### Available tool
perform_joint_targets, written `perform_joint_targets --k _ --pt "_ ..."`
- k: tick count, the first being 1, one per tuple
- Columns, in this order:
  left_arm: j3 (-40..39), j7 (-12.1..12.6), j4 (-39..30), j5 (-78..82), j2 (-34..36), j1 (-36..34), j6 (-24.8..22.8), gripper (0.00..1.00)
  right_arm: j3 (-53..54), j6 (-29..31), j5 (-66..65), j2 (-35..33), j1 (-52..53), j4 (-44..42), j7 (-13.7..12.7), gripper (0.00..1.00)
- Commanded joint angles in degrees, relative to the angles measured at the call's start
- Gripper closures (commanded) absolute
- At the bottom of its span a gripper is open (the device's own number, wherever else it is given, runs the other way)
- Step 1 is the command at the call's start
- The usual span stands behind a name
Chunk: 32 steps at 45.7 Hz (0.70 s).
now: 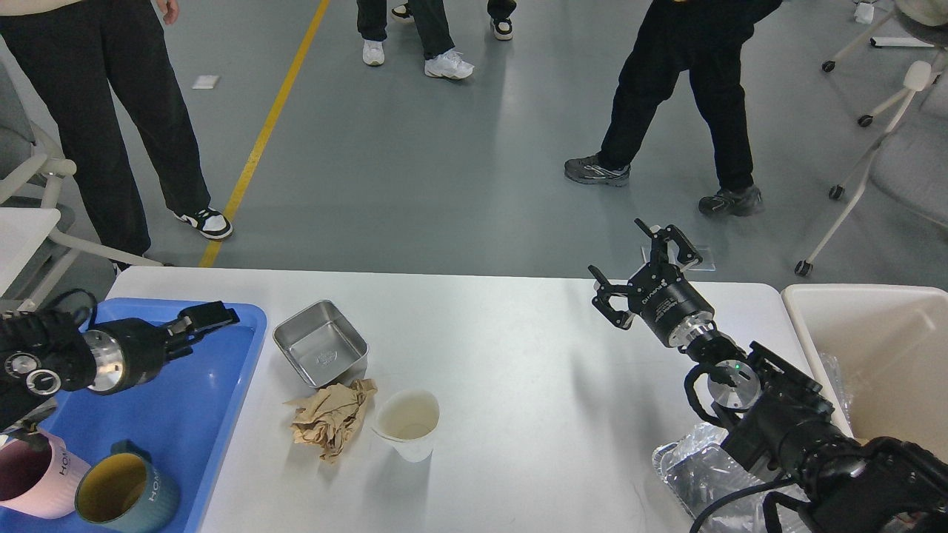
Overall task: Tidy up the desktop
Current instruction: 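Move the left gripper to the silver metal tin and grasp its rim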
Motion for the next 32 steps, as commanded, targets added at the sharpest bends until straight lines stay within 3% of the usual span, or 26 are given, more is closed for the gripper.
perform_joint_targets --k 1,14,32 --pt "0.05 0.71 0.79 0.6 -2.7 0.15 2.59 0.07 0.0 0.02 -0.34 -0.01 -0.09 -0.02 0.0 0.0" --pt "0.05 1.59 4.56 0.69 -5.69 0.15 6.28 0.07 0.0 -0.15 -0.96 0.25 0.09 -0.02 0.09 0.0" --pt "0.31 4.31 10.28 3.85 -16.59 -1.34 9.18 0.15 0.0 -0.24 -1.05 0.43 -0.09 -0.02 0.09 0.0"
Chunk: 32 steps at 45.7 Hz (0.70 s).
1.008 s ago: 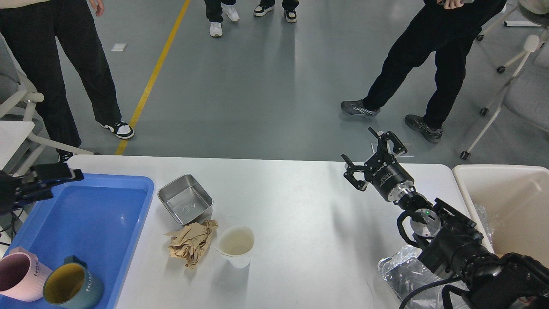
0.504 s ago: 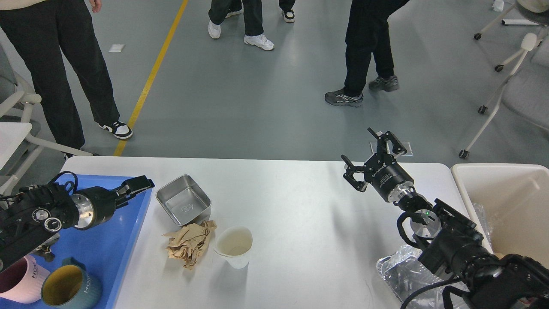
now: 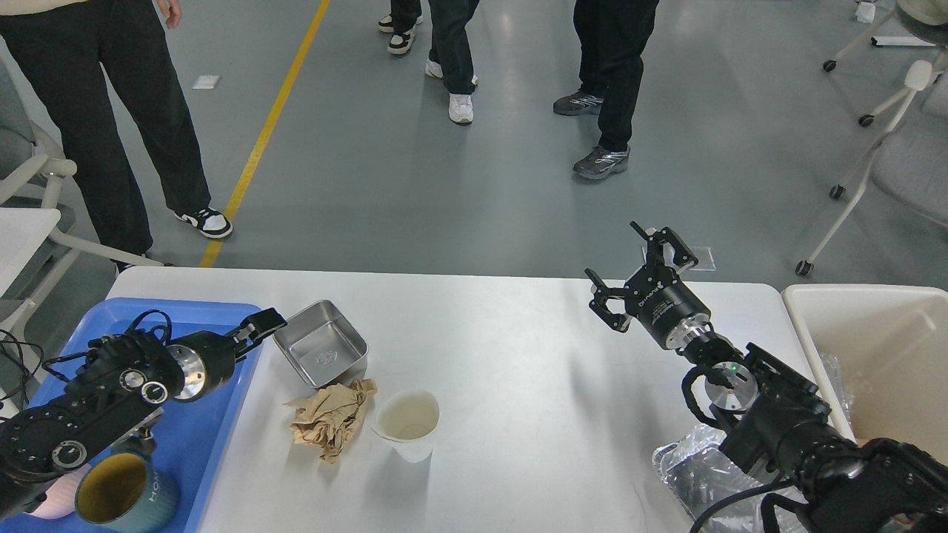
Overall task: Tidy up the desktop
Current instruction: 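Move the left gripper to the silver metal tin and grasp its rim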
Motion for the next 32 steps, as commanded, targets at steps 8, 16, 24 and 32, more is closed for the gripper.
perform_joint_targets --k 8,16,24,32 --pt "2.67 1.21 2.53 1.91 -3.18 -2.04 0.06 0.21 0.0 -0.09 0.0 -0.18 -0.19 0.0 0.0 0.0" --pt "3.02 1.39 3.23 2.0 -3.54 -2.31 0.06 0.25 0.0 0.0 0.0 -0.44 -0.28 -0.08 0.0 0.0" --pt "3.38 1.39 5.26 5.87 -5.64 -1.95 0.06 0.28 0.0 0.0 0.0 -0.35 -0.28 0.0 0.0 0.0" --pt "3.38 1.47 7.1 7.18 -7.4 -1.95 0.14 0.31 0.0 0.0 0.0 -0.44 -0.36 0.0 0.0 0.0"
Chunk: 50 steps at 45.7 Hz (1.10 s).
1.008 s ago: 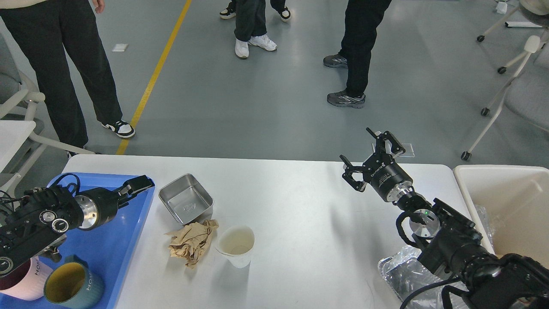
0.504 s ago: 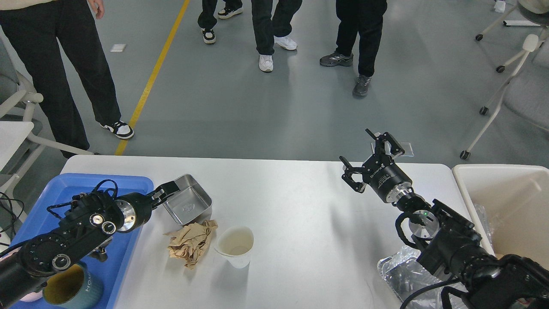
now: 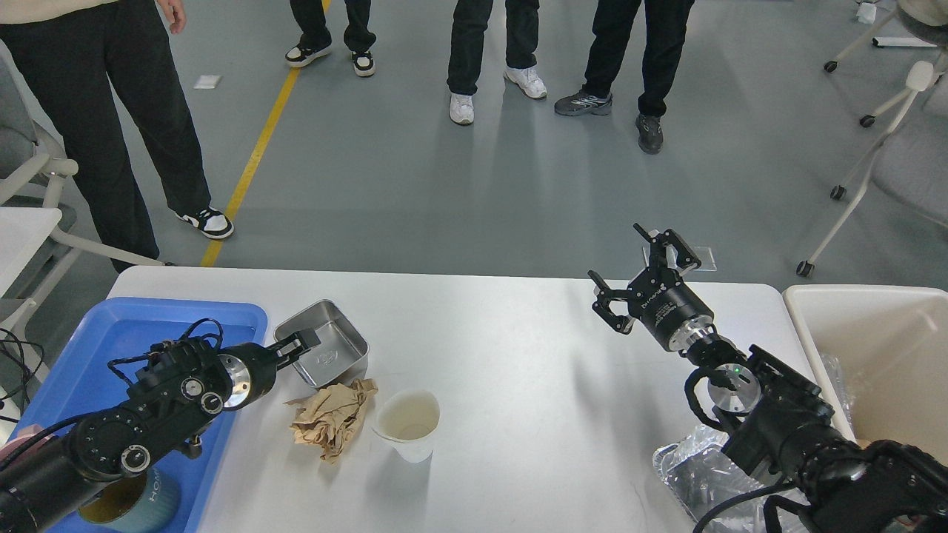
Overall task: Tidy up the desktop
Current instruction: 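Move the left gripper to the silver metal tin and grasp its rim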
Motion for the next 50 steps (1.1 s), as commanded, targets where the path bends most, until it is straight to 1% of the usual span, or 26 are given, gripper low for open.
perform_joint_targets --k 1,10,16,19,23,50 --pt "-0.03 0.01 1.32 1.41 -0.97 -0.02 0.05 0.32 0.0 0.02 0.0 -0.07 -0.03 -0.05 0.0 0.0" --pt "-0.03 0.45 2.82 3.43 -3.87 0.07 0.05 0.39 0.0 0.02 0.0 -0.24 -0.12 -0.05 0.0 0.0" --pt "-0.03 0.54 2.82 3.69 -4.48 0.42 0.05 0.46 0.0 0.1 0.0 -0.24 -0.29 -0.05 0.0 0.0" --pt "-0.03 0.54 2.82 3.69 -4.48 0.51 0.05 0.53 0.0 0.1 0.0 -0.24 -0.56 0.04 0.0 0.0" --pt "-0.03 0.54 2.82 3.69 -4.48 0.68 0.05 0.57 0.0 0.1 0.0 -0.24 -0.65 0.04 0.0 0.0" --pt "0.05 0.27 2.82 3.61 -3.34 0.07 -0.66 0.65 0.0 0.1 0.0 -0.15 -0.65 0.04 0.0 0.0"
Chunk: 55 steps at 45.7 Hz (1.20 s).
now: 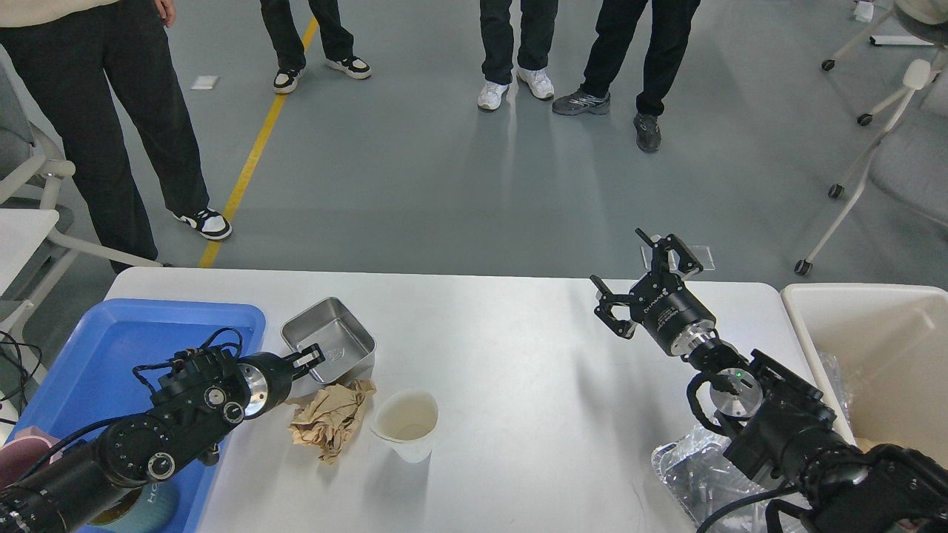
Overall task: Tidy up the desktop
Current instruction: 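Move the left gripper to the silver metal tin and grasp its rim, then lift the silver tin high with the left gripper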
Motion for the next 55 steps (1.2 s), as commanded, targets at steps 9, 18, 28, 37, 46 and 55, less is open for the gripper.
perform_joint_targets --k 9,18,28,37,46,55 --pt "0.11 0.09 0.01 0.52 0.02 -0.04 -0.19 0.73 0.0 0.0 0.0 0.02 0.0 0.03 0.0 0.0" --pt "2.66 0.01 0.01 2.27 -0.16 -0.31 -0.19 0.76 0.0 0.0 0.0 0.1 0.0 0.03 0.0 0.0" --pt "2.74 -0.08 0.01 3.06 -0.6 -0.13 -0.28 0.83 0.0 0.0 0.0 0.19 0.0 0.03 0.0 0.0" --pt "2.66 -0.61 -0.26 3.07 -0.25 -0.3 -1.33 1.0 0.0 0.0 0.0 0.19 0.0 0.03 0.0 0.0" --pt "2.57 -0.61 -2.27 2.89 2.56 -1.97 -4.41 1.0 0.0 0.0 0.0 0.19 0.09 0.03 0.0 0.0" --pt "2.48 0.0 -5.52 2.54 5.55 -3.73 -6.78 1.0 0.0 0.0 0.0 0.37 0.18 0.03 0.0 0.0"
